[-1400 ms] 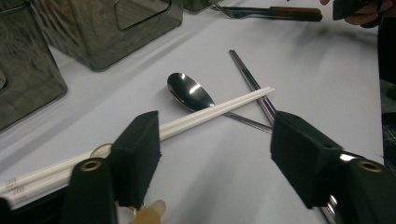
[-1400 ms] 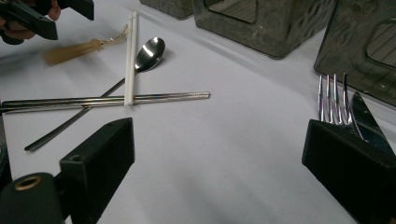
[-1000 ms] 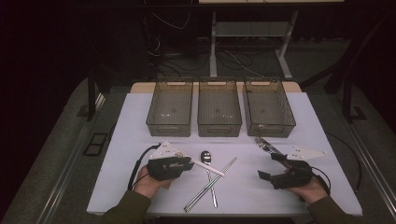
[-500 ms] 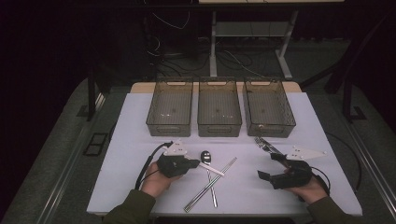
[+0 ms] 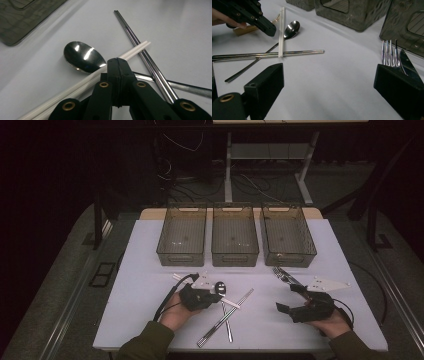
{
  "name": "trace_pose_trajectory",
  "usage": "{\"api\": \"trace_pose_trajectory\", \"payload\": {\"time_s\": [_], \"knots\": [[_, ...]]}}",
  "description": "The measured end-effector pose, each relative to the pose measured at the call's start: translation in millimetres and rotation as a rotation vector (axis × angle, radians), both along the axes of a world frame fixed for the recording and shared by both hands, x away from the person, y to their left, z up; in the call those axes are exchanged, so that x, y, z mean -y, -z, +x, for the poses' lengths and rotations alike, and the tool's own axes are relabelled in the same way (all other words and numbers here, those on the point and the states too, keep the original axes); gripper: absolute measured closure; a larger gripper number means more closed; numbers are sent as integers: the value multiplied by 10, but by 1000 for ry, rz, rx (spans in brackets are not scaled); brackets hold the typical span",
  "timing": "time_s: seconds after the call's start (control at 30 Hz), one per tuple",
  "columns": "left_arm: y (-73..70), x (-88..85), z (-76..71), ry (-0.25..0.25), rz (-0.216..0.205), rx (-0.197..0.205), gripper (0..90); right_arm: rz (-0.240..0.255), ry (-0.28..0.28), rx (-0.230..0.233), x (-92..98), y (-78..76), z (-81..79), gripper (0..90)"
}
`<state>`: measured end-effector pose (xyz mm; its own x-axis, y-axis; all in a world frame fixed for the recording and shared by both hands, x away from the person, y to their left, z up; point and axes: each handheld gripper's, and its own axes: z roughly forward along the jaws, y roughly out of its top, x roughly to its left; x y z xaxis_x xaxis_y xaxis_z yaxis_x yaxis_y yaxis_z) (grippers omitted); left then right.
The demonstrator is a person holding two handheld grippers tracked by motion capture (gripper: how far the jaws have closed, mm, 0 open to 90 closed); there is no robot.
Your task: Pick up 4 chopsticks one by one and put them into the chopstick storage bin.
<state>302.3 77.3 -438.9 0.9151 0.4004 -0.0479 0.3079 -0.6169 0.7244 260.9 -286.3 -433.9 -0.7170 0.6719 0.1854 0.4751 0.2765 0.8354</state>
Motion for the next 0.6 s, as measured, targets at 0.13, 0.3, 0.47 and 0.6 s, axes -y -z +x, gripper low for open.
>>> {"api": "trace_pose_trajectory", "payload": {"time_s": [0.13,0.3,0.47,0.6], "knots": [[12,56,6,20,29,5,897,0,0,2,3,0,-4,95],[29,112,0,23,33,3,897,1,1,1,3,1,-3,95],[39,153,7,32,57,13,897,-1,3,1,4,2,-1,95],[48,178,10,29,59,15,897,-1,2,1,5,3,-2,95]]}}
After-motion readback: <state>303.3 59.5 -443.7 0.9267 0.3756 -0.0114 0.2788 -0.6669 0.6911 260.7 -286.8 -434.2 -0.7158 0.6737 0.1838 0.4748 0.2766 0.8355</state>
